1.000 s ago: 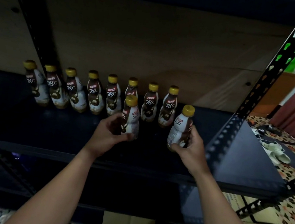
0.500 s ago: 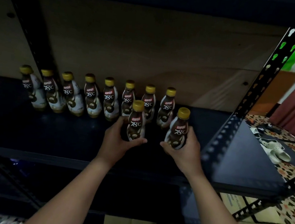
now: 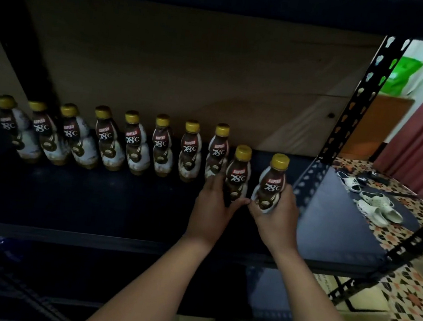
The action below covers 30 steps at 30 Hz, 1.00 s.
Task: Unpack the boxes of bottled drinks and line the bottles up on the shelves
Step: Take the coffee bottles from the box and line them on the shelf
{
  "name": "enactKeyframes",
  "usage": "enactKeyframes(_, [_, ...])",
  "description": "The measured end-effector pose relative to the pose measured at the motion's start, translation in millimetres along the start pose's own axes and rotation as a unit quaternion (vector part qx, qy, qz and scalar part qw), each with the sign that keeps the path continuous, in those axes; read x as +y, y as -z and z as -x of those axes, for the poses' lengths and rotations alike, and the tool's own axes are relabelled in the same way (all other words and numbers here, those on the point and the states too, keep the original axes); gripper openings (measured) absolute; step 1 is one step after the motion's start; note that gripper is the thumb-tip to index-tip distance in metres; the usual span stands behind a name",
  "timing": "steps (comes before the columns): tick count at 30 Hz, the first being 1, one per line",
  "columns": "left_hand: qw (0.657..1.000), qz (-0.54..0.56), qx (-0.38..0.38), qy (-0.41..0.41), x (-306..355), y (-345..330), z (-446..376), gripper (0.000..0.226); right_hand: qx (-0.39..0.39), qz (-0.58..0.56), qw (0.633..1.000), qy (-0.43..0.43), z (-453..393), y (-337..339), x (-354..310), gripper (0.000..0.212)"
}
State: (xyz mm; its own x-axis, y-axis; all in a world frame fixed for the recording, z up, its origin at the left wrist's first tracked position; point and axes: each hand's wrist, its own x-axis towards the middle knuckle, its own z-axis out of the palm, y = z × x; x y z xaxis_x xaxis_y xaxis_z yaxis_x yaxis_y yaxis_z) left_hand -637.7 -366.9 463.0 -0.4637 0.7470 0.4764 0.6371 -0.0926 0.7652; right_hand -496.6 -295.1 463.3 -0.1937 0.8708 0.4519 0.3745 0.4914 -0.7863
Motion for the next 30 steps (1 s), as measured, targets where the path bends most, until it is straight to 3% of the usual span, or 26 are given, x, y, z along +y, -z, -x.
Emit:
enactKeyframes(2, [1.000, -0.005, -0.005, -0.003, 8, -15, -6, 0.075, 0.013, 0.019, 1.000, -0.004, -4, 10, 6, 0.061])
enactKeyframes(13, [0.996, -0.017, 0.061, 0.056, 17, -49, -35, 0.056, 0.021, 0.065, 0.997, -0.030, -24, 17, 20, 0.058])
enactKeyframes(30, [0.996, -0.013, 0.052, 0.072, 4, -52, -46, 0.052, 0.008, 0.046, 0.997, -0.055, -55, -10, 20, 0.057])
